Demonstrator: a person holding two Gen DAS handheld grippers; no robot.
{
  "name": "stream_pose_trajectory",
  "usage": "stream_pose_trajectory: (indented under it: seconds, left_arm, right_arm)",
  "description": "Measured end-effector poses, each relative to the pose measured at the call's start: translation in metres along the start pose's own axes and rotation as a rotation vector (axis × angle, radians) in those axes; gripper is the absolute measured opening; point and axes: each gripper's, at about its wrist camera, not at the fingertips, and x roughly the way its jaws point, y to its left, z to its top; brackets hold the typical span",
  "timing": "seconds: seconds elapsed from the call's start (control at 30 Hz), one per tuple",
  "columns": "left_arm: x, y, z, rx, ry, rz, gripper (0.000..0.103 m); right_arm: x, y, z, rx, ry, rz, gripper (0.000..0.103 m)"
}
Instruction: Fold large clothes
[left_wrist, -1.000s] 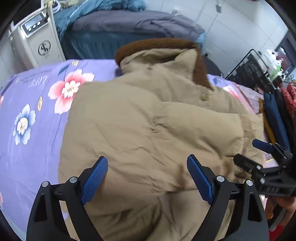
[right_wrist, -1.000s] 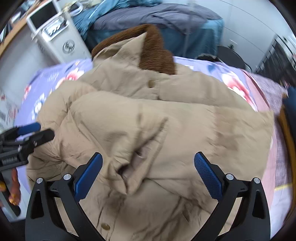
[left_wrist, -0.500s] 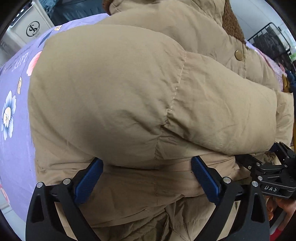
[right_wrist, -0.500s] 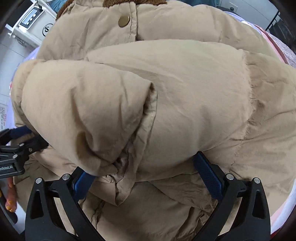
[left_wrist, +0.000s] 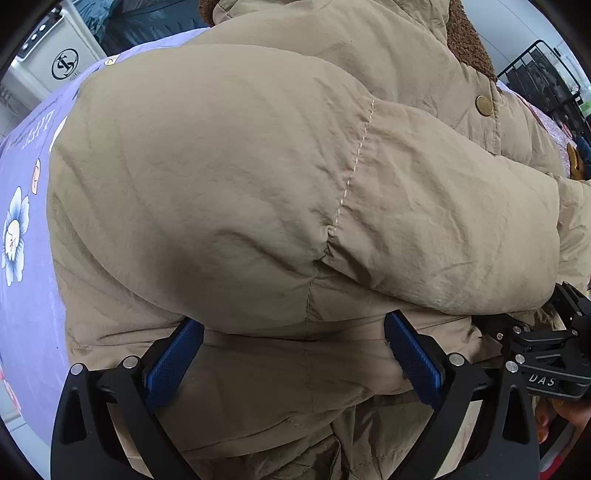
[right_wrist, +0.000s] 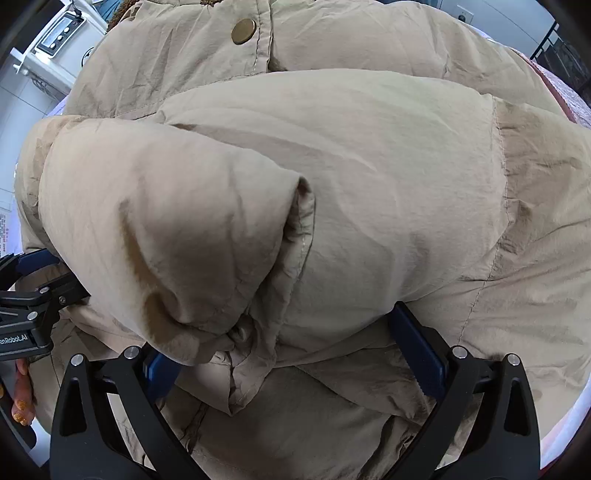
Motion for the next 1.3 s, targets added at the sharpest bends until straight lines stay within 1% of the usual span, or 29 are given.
stream_pose_trajectory:
  seconds: [0.13,0.3,0.33,0.4,0.47,0.53,0.6,0.67,0.73,0.8,0.83,0.87,0.9,0.93,0.97,1.03,1.07,1.1,1.13,1.17,1.2,1.23,1.27,1.3]
  left_arm:
    - [-0.004,-0.007,0.001,-0.012,-0.011,0.012,0.097]
    - [-0.011,-0.010,-0.008,-0.021,-0.036,-0.005,0.097]
    - [-0.014,-0.008,-0.007,-0.029,-0.043,-0.015,0.097]
    - [-0.021,-0.003,-0.007,-0.048,-0.057,-0.034,0.096]
    - [-0.033,0.002,-0.008,-0.079,-0.072,-0.062,0.096]
    - [-0.047,0.007,-0.006,-0.112,-0.095,-0.099,0.096]
    - [-0.063,0.009,0.000,-0.122,-0.123,-0.129,0.096]
    - [-0.080,0.011,0.010,-0.115,-0.161,-0.141,0.096]
    - [-0.105,0.013,0.029,-0.104,-0.221,-0.148,0.096]
    - [-0.121,0.012,0.049,-0.109,-0.260,-0.157,0.096]
    - [-0.124,0.012,0.058,-0.109,-0.264,-0.160,0.096]
    - [-0.126,0.015,0.074,-0.111,-0.259,-0.154,0.096]
    - [-0.129,0.016,0.097,-0.124,-0.254,-0.141,0.096]
    - [-0.130,0.018,0.116,-0.135,-0.253,-0.148,0.096]
    - [-0.133,0.018,0.131,-0.151,-0.252,-0.174,0.096]
    - [-0.128,0.020,0.176,-0.216,-0.219,-0.264,0.096]
    - [-0.123,0.023,0.191,-0.252,-0.201,-0.280,0.096]
    - [-0.115,0.026,0.213,-0.307,-0.171,-0.295,0.096]
    - [-0.108,0.028,0.227,-0.340,-0.142,-0.296,0.096]
    - [-0.096,0.029,0.240,-0.378,-0.101,-0.280,0.095]
    - [-0.084,0.033,0.254,-0.437,-0.052,-0.269,0.095]
    - [-0.074,0.037,0.262,-0.496,-0.016,-0.289,0.095]
    - [-0.061,0.041,0.269,-0.562,0.030,-0.334,0.095]
    - [-0.045,0.041,0.276,-0.609,0.093,-0.376,0.095]
  right_arm:
    - [0.001,0.004,-0.011,-0.002,-0.014,0.005,0.099]
    - [-0.014,0.002,-0.021,0.025,-0.032,0.055,0.098]
    - [-0.022,0.001,-0.024,0.048,-0.048,0.067,0.098]
    - [-0.039,0.000,-0.032,0.080,-0.113,0.082,0.098]
    - [-0.057,0.001,-0.042,0.087,-0.175,0.090,0.098]
    - [-0.069,0.002,-0.052,0.084,-0.196,0.102,0.098]
    - [-0.074,-0.001,-0.057,0.084,-0.188,0.108,0.098]
    - [-0.078,-0.004,-0.064,0.087,-0.176,0.101,0.098]
    - [-0.079,-0.010,-0.065,0.095,-0.161,0.092,0.098]
    - [-0.082,-0.024,-0.071,0.108,-0.159,0.091,0.098]
    - [-0.087,-0.030,-0.075,0.114,-0.162,0.093,0.098]
    - [-0.090,-0.032,-0.077,0.116,-0.166,0.094,0.098]
    - [-0.090,-0.034,-0.079,0.114,-0.170,0.092,0.098]
    - [-0.094,-0.035,-0.080,0.105,-0.177,0.087,0.098]
    - [-0.094,-0.037,-0.075,0.095,-0.182,0.081,0.098]
    - [-0.101,-0.038,-0.075,0.074,-0.201,0.063,0.098]
    - [-0.105,-0.039,-0.076,0.067,-0.208,0.057,0.098]
    - [-0.107,-0.041,-0.075,0.068,-0.210,0.059,0.098]
    - [-0.110,-0.044,-0.077,0.076,-0.212,0.064,0.098]
    - [-0.112,-0.047,-0.078,0.088,-0.212,0.071,0.098]
    - [-0.114,-0.050,-0.082,0.097,-0.211,0.077,0.098]
    - [-0.114,-0.051,-0.083,0.106,-0.207,0.085,0.098]
    - [-0.114,-0.055,-0.086,0.113,-0.201,0.089,0.098]
    - [-0.115,-0.057,-0.089,0.116,-0.198,0.088,0.098]
